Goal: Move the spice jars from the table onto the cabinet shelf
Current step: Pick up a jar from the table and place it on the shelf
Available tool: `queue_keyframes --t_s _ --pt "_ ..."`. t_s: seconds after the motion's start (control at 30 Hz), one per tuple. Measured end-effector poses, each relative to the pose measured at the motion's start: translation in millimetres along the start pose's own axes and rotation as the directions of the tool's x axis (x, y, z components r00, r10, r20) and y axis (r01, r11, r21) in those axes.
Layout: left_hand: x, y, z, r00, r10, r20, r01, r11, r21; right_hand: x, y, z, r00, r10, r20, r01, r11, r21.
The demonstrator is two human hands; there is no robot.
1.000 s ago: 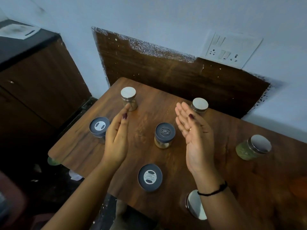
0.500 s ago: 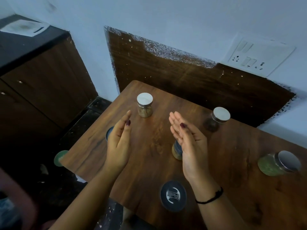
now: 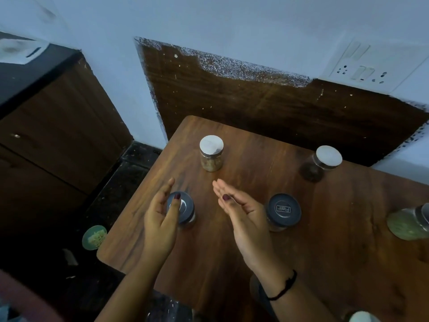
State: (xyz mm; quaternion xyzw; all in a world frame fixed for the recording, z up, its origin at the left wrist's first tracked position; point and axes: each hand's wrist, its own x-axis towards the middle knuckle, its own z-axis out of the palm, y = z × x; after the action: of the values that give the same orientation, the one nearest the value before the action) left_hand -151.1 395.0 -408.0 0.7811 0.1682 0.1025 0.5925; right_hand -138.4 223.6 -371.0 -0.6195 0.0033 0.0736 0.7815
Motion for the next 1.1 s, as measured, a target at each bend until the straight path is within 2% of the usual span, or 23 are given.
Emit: queue_keyframes --t_s 0.07,0.13,0.2,0.33,0.47,0.9,1.0,1.1 --pt "9.2 -8.1 -2.5 0.999 0.045 0.022 -0.048 0.988 0.148 4.9 8.3 0.8 1.0 0.011 -0.006 -0.012 0.999 -0.037" --pt "18.2 -17.1 -6.4 0.993 0.07 0.091 -0.098 0.927 0.361 9.0 18.7 2.7 0.999 0.042 0.004 -0.041 0.993 -0.107" --pt "25.1 -28.4 -9.9 0.983 0.044 0.176 -0.126 0.866 0.484 11.8 33.8 5.1 0.995 0.096 0.02 -0.091 0.982 -0.165" --pt "28.2 -51.3 -11.4 0.957 -0.09 0.274 -0.077 0.836 0.543 15.8 67.3 12.7 0.973 0.22 0.066 -0.193 0.94 -0.28" --pt "31.2 -64.1 -8.4 0.953 -0.086 0.291 -0.11 0.795 0.597 22.0 87.2 23.5 0.955 0.282 0.089 -0.24 0.915 -0.324" --pt "40.9 -74.4 -8.7 0.992 -0.01 0.128 -0.043 0.915 0.401 25.3 97.6 22.3 0.958 0.278 0.072 -0.223 0.88 -0.42" --pt "44.9 -61.3 -12.2 0.991 -0.058 0.123 0.021 0.96 0.281 19.2 98.4 15.9 0.954 0.294 0.058 -0.245 0.877 -0.414" --pt "48.8 -48.4 -15.9 0.974 -0.155 0.163 0.142 0.986 0.088 15.1 95.8 9.0 0.956 0.292 0.034 -0.257 0.885 -0.388"
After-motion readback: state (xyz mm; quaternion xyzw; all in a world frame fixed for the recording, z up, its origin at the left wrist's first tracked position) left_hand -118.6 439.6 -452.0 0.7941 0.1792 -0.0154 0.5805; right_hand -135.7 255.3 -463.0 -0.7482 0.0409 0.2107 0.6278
